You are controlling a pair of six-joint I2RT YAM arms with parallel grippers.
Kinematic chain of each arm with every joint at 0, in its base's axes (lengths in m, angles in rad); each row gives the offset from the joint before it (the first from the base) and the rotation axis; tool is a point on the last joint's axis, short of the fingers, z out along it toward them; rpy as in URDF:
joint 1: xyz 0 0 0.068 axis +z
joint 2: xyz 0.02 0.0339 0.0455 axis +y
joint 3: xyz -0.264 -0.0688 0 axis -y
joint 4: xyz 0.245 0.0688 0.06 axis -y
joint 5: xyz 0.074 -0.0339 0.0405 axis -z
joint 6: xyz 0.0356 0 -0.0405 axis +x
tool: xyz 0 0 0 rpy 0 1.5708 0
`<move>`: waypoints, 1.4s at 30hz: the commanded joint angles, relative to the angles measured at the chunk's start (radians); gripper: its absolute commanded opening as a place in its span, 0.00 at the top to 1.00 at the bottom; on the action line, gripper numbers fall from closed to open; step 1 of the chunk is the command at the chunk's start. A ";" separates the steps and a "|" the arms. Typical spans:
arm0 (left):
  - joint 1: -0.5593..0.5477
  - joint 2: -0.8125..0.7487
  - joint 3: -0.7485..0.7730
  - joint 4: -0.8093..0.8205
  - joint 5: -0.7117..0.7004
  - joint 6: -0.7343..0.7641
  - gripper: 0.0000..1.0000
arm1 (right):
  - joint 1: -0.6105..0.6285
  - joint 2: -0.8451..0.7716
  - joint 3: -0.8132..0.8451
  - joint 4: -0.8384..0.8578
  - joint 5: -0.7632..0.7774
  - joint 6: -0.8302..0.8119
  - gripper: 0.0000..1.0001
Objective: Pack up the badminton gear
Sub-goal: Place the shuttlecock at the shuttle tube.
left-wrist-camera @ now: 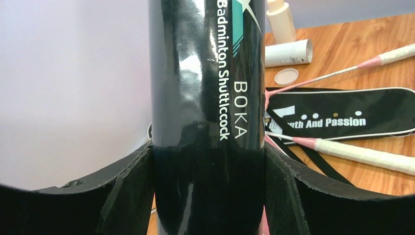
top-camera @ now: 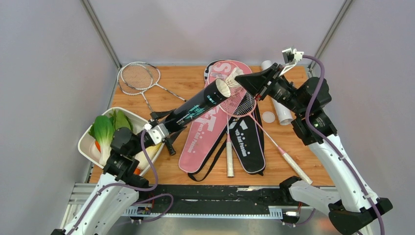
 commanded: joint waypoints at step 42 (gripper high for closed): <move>-0.002 0.066 0.046 0.114 0.085 0.068 0.95 | 0.159 -0.036 -0.204 0.218 -0.117 0.258 1.00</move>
